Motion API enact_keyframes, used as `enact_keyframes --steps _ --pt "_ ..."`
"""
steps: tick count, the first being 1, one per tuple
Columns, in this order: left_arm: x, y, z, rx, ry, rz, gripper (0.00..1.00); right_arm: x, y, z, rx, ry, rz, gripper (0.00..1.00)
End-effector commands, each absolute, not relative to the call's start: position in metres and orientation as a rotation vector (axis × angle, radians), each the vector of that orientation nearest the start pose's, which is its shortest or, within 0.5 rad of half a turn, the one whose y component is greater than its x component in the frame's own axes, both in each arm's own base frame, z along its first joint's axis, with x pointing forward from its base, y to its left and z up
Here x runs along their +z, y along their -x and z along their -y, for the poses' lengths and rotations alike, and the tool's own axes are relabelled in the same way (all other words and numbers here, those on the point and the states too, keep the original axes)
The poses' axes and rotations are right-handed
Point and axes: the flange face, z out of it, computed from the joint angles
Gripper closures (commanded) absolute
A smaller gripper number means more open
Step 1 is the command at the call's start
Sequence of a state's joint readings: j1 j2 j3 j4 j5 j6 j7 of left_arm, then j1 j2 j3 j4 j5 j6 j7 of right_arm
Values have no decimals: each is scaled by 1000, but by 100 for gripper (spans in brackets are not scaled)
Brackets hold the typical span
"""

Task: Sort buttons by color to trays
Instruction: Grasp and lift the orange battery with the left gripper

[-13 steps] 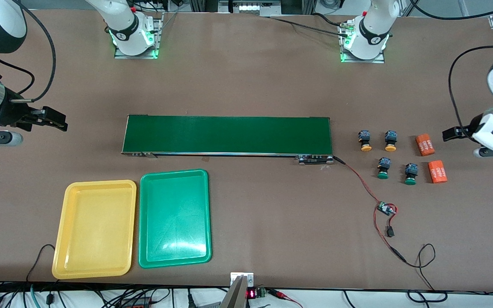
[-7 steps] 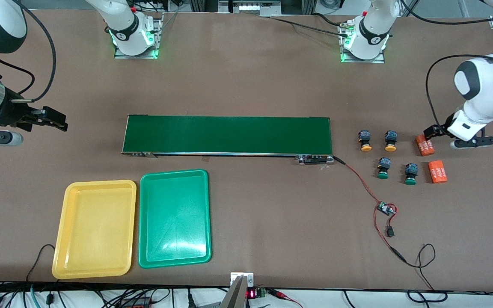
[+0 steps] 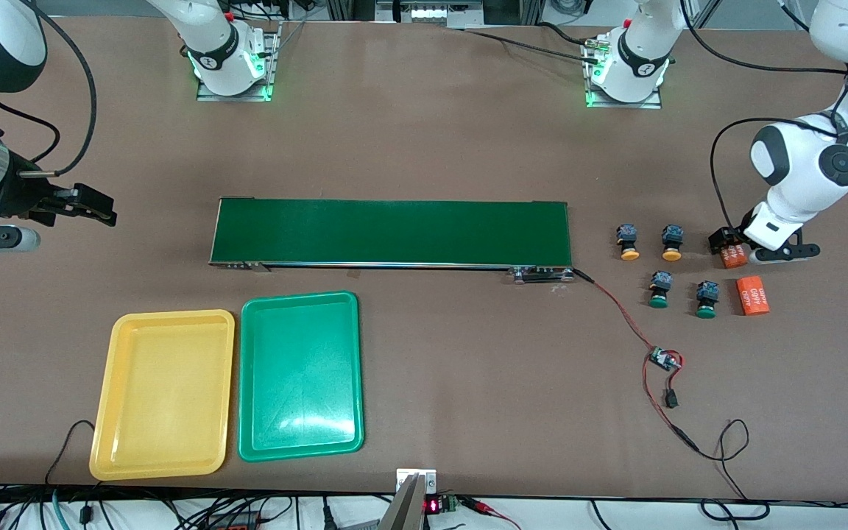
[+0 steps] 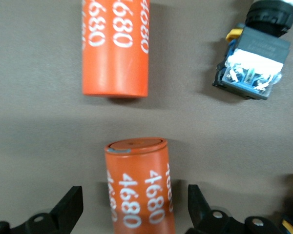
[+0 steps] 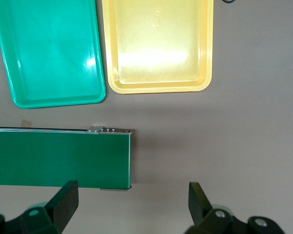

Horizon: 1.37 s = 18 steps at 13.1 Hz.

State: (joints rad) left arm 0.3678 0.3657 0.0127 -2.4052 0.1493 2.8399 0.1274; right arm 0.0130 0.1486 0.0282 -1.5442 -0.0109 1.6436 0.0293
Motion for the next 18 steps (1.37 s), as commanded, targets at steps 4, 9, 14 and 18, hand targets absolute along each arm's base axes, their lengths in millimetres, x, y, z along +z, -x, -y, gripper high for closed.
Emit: enact_keyframes --steps 4,9,14,18 --pt "191 -478 -183 -144 3052 161 70 559 -604 -20 72 3148 20 0" --pt "294 -516 -147 39 3054 44 70 556 -605 -22 82 3151 28 0" --pt "391 -581 -33 293 3051 -396 70 555 -605 -19 86 3149 21 0" --pt "393 -568 106 498 3018 -798 80 554 -604 -19 99 3149 18 0"
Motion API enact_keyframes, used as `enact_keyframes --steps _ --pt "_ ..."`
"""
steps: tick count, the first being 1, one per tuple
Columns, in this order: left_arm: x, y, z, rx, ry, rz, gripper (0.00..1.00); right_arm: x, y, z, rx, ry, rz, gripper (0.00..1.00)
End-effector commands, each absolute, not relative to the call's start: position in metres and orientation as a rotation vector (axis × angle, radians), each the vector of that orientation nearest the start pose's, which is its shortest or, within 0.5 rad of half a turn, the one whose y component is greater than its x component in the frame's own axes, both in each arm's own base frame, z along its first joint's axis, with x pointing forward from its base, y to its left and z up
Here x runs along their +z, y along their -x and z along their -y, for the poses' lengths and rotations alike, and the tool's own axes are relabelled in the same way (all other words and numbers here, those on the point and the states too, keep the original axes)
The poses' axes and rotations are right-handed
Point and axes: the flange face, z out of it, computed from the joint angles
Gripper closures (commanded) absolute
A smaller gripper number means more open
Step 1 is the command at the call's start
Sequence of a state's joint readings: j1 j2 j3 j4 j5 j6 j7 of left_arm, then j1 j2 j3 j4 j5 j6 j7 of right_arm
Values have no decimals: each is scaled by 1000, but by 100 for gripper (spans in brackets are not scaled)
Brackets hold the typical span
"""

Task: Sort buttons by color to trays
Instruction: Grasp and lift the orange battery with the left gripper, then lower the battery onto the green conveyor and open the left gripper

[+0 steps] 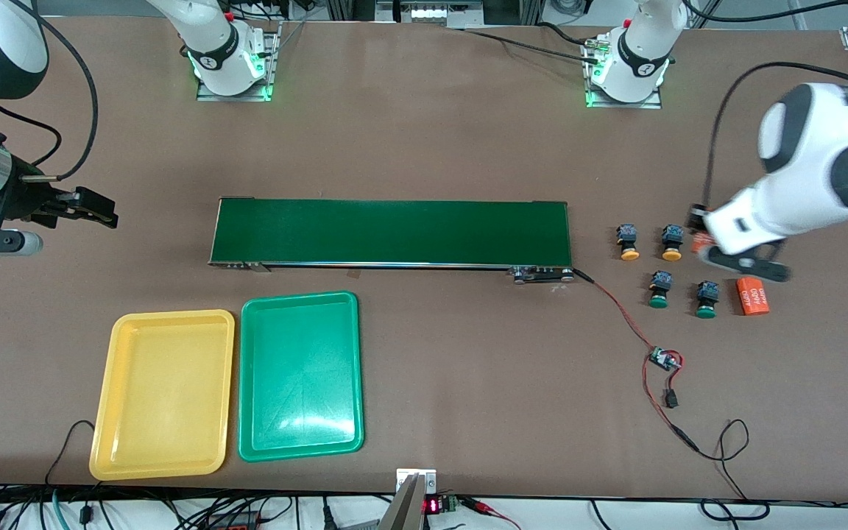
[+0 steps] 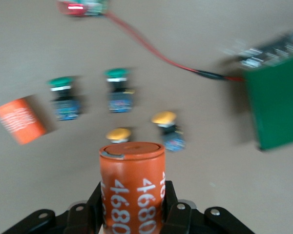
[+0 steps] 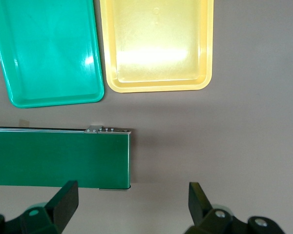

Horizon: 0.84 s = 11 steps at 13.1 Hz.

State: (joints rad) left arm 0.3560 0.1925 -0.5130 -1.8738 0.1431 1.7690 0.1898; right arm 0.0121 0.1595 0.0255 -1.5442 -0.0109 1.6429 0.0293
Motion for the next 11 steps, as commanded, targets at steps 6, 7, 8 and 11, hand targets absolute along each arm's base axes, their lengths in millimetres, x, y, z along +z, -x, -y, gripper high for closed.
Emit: enact_keyframes --steps 6,7,8,11 --pt "345 -529 270 419 2700 -1799 86 554 -604 -18 96 3149 16 0" --pt "334 -525 278 379 2644 -1913 86 554 -604 -17 101 3151 14 0" --pt "324 -521 286 322 2565 -2027 86 554 -604 -16 99 3153 12 0" --pt "296 -503 306 169 2355 -2193 87 558 -605 -18 76 3176 27 0"
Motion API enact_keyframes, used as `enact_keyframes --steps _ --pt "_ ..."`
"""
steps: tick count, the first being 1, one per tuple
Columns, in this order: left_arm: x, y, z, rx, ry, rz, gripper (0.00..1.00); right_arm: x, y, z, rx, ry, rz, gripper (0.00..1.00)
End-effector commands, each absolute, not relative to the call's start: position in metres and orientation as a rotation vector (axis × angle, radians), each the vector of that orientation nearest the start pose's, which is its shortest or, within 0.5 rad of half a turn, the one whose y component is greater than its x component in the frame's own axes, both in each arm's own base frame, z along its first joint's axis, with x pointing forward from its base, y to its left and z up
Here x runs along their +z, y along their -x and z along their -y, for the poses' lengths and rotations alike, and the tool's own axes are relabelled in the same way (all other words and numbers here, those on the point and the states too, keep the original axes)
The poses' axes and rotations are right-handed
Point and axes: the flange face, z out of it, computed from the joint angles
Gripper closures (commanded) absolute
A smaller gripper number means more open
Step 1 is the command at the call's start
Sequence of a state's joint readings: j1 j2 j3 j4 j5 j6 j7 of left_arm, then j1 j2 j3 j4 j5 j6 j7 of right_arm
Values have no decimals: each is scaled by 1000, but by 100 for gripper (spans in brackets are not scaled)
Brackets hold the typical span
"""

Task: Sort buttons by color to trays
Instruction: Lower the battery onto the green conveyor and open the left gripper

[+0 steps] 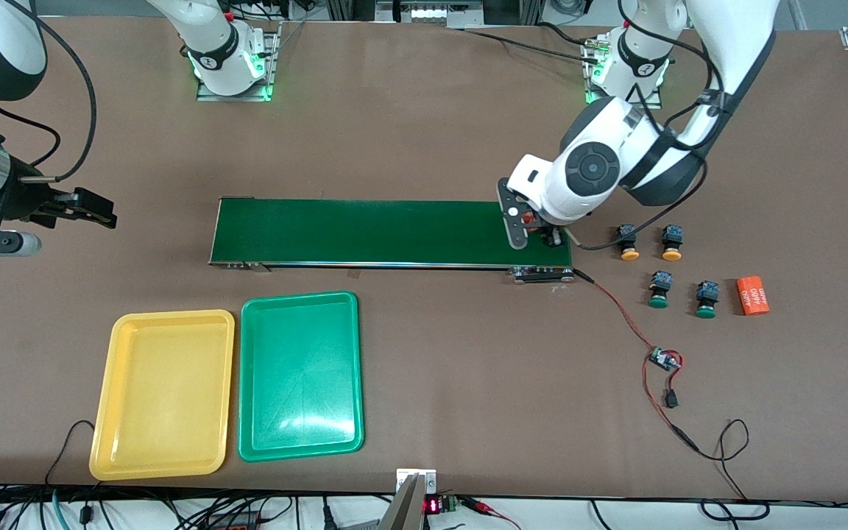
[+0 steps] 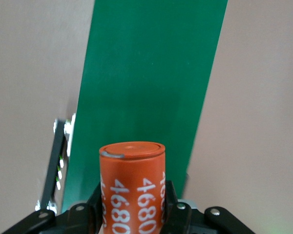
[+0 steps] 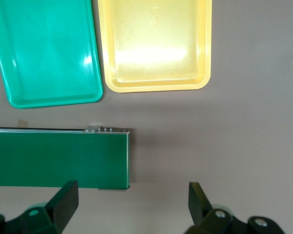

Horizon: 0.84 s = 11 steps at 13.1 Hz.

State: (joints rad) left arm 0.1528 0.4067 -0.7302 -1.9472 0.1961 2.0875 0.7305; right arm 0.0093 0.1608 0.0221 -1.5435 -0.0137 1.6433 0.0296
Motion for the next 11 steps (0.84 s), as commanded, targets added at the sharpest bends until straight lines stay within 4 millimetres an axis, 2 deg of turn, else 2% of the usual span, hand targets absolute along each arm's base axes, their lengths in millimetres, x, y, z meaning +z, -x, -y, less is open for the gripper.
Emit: enact_keyframes --steps 1,3,5,6,7,8,9,11 --pt "286 -505 305 160 2341 -2208 87 555 -603 -18 97 3198 9 0" --pt "271 -503 312 144 2350 -2233 87 557 -605 -6 83 3185 -32 0" --pt "259 -502 313 161 2370 -2237 84 561 -606 -8 60 3197 -65 0" --pt "259 -502 312 159 2355 -2241 80 564 -605 -7 47 3197 -146 0" --pt "250 -502 311 177 2360 -2247 68 570 -604 -6 27 3205 -214 0" --pt "241 -505 306 188 2366 -2247 39 574 -604 -2 10 3203 -229 0" --pt "240 -508 304 162 2340 -2257 0 579 -606 0 -7 3202 -237 0" --pt "242 -507 307 157 2335 -2255 0 580 -606 2 -15 3203 -245 0"
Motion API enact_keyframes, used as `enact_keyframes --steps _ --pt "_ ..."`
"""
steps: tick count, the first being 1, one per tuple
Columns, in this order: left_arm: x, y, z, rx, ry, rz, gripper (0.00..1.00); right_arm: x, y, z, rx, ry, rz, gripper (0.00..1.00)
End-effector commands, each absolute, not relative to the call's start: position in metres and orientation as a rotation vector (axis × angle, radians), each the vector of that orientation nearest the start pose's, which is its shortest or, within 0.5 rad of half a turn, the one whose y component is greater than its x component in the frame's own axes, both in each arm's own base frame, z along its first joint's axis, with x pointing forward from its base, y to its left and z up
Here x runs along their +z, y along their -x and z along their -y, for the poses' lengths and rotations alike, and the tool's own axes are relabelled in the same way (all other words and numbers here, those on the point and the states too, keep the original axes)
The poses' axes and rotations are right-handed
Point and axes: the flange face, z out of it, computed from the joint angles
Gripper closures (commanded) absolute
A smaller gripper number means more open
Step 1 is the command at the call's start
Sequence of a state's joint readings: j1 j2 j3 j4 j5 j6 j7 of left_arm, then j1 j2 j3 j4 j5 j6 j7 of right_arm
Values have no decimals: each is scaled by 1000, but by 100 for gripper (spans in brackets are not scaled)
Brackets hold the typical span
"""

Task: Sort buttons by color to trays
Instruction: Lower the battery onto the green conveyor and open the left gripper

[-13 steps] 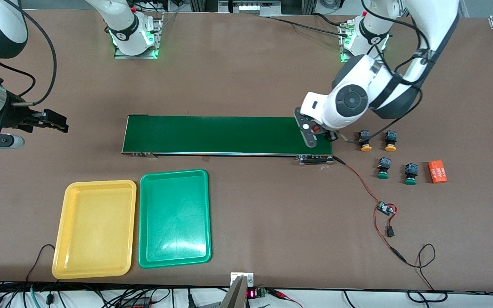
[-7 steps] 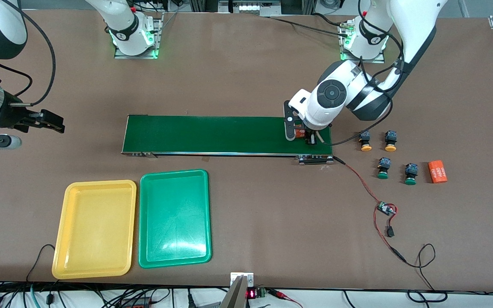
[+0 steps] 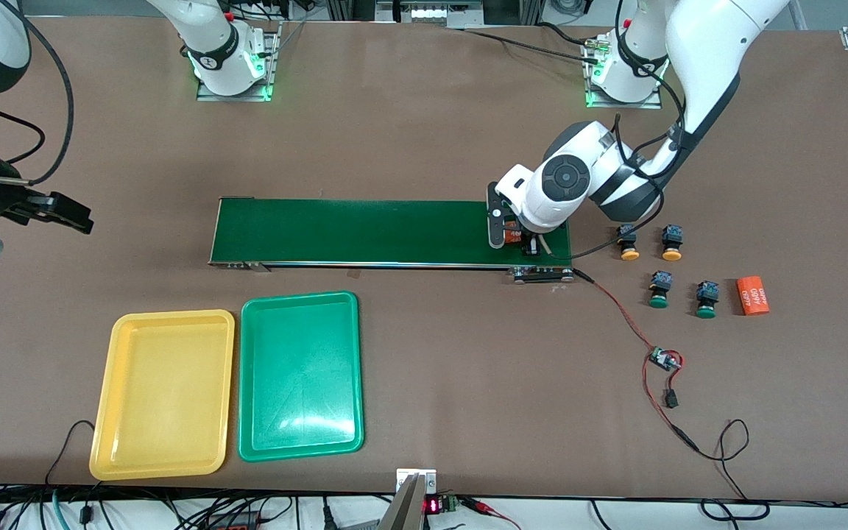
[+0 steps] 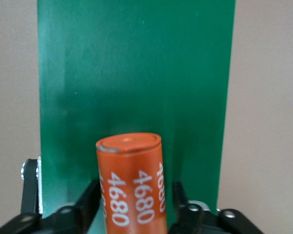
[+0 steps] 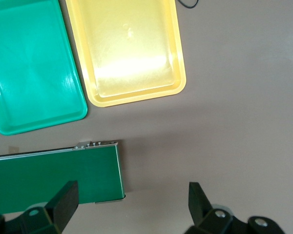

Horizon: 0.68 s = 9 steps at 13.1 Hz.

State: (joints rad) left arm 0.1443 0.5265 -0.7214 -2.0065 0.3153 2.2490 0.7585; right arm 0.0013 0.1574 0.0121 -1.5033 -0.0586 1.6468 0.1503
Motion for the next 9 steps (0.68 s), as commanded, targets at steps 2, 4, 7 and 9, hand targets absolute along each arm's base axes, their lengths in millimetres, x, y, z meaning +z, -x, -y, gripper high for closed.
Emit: enact_keyframes --steps 2,4,7,9 --pt "253 -512 300 158 2336 -2234 0 580 -608 5 -37 3202 -251 0" --pt "274 -515 293 198 2328 -2202 0 580 -609 11 -46 3199 -268 0" --pt "331 -524 281 315 2407 -2023 0 582 -612 22 -81 3187 -303 0" --pt "376 -541 265 411 2522 -1817 0 586 -612 18 -95 3182 -296 0"
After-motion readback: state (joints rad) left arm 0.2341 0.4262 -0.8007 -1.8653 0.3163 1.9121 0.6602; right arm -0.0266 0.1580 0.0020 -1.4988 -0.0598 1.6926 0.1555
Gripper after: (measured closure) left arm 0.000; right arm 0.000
